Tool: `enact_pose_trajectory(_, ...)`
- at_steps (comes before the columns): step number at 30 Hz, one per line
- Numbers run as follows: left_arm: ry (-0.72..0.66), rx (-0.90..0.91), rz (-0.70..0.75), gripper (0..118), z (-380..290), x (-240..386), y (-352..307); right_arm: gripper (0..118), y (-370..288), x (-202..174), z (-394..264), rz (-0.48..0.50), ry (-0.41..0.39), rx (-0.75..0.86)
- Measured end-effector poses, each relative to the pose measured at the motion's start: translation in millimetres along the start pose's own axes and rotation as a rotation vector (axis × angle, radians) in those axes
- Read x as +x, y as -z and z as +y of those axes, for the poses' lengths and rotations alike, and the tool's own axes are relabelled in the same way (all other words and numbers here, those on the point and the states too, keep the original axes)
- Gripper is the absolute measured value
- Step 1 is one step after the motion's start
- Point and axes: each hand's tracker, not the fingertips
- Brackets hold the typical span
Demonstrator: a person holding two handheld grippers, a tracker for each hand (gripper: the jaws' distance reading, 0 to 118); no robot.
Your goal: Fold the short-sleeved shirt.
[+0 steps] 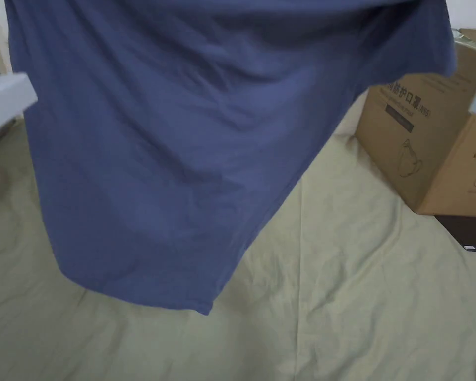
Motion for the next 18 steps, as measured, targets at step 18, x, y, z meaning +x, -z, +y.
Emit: enact_pose_trajectory(18,0.241,-0.064,0.234,2,-10.1,13.1,204.4,11,205.0,-9.4,31.1,-0.143,0.059,0.001)
